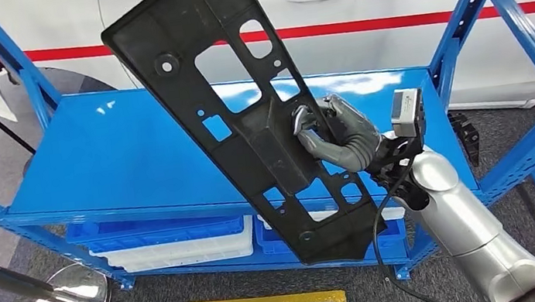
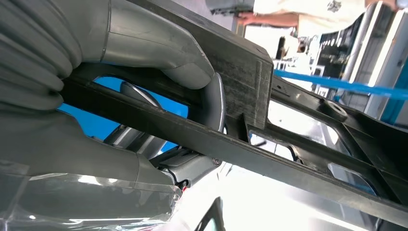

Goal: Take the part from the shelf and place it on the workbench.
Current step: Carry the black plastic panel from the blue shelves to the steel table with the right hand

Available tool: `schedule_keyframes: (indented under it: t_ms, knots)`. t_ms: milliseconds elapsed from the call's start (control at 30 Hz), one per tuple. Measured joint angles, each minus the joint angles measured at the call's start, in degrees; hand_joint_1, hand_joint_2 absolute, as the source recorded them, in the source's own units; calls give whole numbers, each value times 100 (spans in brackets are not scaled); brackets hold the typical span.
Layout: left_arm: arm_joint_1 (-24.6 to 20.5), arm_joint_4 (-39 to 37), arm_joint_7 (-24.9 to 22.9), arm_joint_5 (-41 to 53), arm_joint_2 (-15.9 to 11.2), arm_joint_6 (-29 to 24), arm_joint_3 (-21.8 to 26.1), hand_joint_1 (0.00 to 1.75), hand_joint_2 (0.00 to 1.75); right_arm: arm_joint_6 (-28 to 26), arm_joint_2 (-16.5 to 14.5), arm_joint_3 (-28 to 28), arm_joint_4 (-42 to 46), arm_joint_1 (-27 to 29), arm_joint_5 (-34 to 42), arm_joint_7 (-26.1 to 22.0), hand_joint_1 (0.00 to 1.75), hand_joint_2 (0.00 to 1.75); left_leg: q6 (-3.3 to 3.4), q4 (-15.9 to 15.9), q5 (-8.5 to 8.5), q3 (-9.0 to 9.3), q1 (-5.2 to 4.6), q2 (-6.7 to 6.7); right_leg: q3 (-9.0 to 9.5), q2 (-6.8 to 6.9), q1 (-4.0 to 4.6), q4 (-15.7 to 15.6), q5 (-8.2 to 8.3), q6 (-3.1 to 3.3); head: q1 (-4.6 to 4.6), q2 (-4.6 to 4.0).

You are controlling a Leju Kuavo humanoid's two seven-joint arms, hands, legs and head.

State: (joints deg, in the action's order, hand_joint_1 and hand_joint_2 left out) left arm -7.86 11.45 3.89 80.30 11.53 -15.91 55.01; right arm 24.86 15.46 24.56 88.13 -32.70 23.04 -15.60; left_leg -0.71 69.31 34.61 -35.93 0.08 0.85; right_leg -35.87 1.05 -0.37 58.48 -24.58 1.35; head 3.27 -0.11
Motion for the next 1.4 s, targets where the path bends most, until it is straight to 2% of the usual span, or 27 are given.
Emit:
schedule_keyframes:
  t_ms: [33,67,100,133,200,267,333,400,433,500,533,567,600,633,733,767,867,933,1033,1067,1100,1133,1200,1233,1267,1367,1400]
  knots:
    - [-16,0,1,0,1,2,0,0,175,-3,2,1,2,7,0,5,175,175,-11,348,115,-167,5,-17,1,-68,0,4,-1,1,0,0]
    - [-31,0,1,0,1,3,-1,0,175,-5,3,1,2,13,0,9,175,175,-15,528,118,-262,8,-21,5,-138,0,10,-2,2,-1,0]
    - [-40,0,-1,1,1,5,-1,0,175,-6,3,1,3,17,0,11,175,175,-13,486,2,-259,11,-28,10,-213,-2,17,-3,0,0,0]
    - [-41,0,-3,3,1,7,-1,0,175,-8,3,1,5,18,-1,13,175,175,-7,227,-210,-160,19,-55,18,-289,-6,24,-6,-5,1,0]
    - [-21,0,-8,7,-1,9,-1,0,175,-15,5,1,9,10,-1,14,175,175,15,-522,-620,134,46,-246,21,-436,-8,42,-11,-36,0,0]
    - [10,0,-14,8,-1,19,-2,0,175,-26,10,1,11,-1,-2,31,175,175,49,-956,-731,307,63,-421,-20,-563,-20,63,9,-101,-1,0]
    - [26,0,-20,3,-1,42,-1,0,175,-39,12,1,12,6,-2,55,175,175,101,-1026,-715,335,53,-412,-62,-647,-42,53,49,-182,0,0]
    - [26,0,-30,-22,-1,83,1,0,175,-54,11,-10,11,24,-4,57,175,175,194,-1065,-781,342,52,-349,-101,-517,-42,116,-30,-244,-1,0]
    - [25,0,-37,-37,1,113,5,0,175,-62,0,-18,10,24,-7,53,175,175,239,-1087,-815,341,54,-320,-167,-398,-37,288,-169,-266,-2,0]
    - [26,0,-46,-67,3,173,19,0,175,-74,-46,-29,9,23,-18,45,175,175,288,-1090,-850,315,38,-268,-415,-182,-44,948,-574,-290,-3,0]
    - [28,0,-50,-70,3,196,27,0,175,-78,-74,-30,5,23,-24,43,175,175,297,-1079,-855,293,30,-242,-550,-150,-51,1320,-741,-295,-3,0]
    - [29,0,-56,-72,2,211,34,0,175,-80,-92,-31,-1,24,-32,43,175,175,301,-1066,-859,272,24,-218,-622,-138,-53,1556,-811,-296,-3,0]
    - [27,0,-65,-72,1,222,40,0,175,-82,-102,-32,-8,23,-37,44,175,175,303,-1052,-862,255,19,-199,-598,-134,-53,1594,-778,-291,-3,0]
    - [25,0,-74,-72,1,232,45,0,175,-83,-104,-33,-15,16,-40,44,175,175,303,-1039,-863,244,13,-184,-463,-131,-51,1408,-650,-276,-3,0]
    - [8,0,-95,-74,5,255,53,0,175,-78,-107,-36,-22,-35,-42,43,175,175,277,-1007,-878,215,-23,-149,144,-80,-6,370,-244,-180,-3,0]
    - [2,0,-100,-77,7,260,55,0,175,-75,-109,-36,-22,-50,-42,42,175,175,252,-1000,-895,194,-33,-140,230,-63,14,183,-202,-155,-3,0]
    - [-7,0,-114,-96,6,262,61,0,175,-70,-112,-36,-21,-64,-42,42,175,175,156,-986,-933,130,-44,-126,206,-55,9,64,-155,-121,-3,0]
    - [-12,0,-119,-107,3,261,64,0,175,-63,-102,-36,-20,-70,-42,42,175,175,93,-802,-717,40,-45,-125,160,-33,-34,2,-70,-68,-3,0]
    - [-32,0,-115,-119,-2,261,70,0,175,-43,-89,-35,-22,-75,-42,43,175,175,2,148,-39,-266,-9,-124,7,-17,-48,-15,67,-31,-3,0]
    - [-39,0,-113,-120,-3,261,72,0,175,-33,-89,-34,-22,-74,-43,44,175,175,-22,409,86,-315,5,-124,-59,-16,-50,-6,113,-40,-3,0]
    - [-44,0,-110,-120,-5,260,72,0,175,-23,-89,-33,-23,-74,-45,45,175,175,-43,478,107,-269,20,-124,-127,-17,-55,5,159,-54,-3,0]
    - [-44,0,-107,-120,-7,260,73,0,175,-15,-89,-32,-24,-74,-48,45,175,175,-63,315,29,-108,38,-124,-192,-22,-66,18,204,-75,-3,0]
    - [-42,0,-101,-120,-11,264,74,0,175,-1,-89,-32,-25,-85,-50,45,175,175,-102,-471,-221,414,77,-149,-303,-36,-93,49,290,-144,-2,0]
    - [-39,-1,-98,-119,-10,268,74,0,175,5,-87,-32,-25,-95,-51,45,175,175,-93,-812,-328,600,82,-181,-342,-46,-99,64,333,-186,-2,0]
    - [-36,-1,-96,-119,-8,272,74,0,175,9,-86,-33,-24,-108,-51,44,175,175,-68,-1011,-387,690,80,-209,-369,-54,-97,68,381,-225,-2,0]
    - [-23,-6,-92,-120,2,276,74,0,175,20,-92,-34,-30,-132,-56,43,175,175,96,-1043,-523,613,54,-224,-406,-73,-91,4,540,-330,-3,0]
    - [-28,-10,-92,-120,5,275,75,0,175,22,-97,-34,-34,-134,-57,43,175,175,155,-1049,-585,568,53,-210,-436,-76,-96,12,505,-359,-4,0]
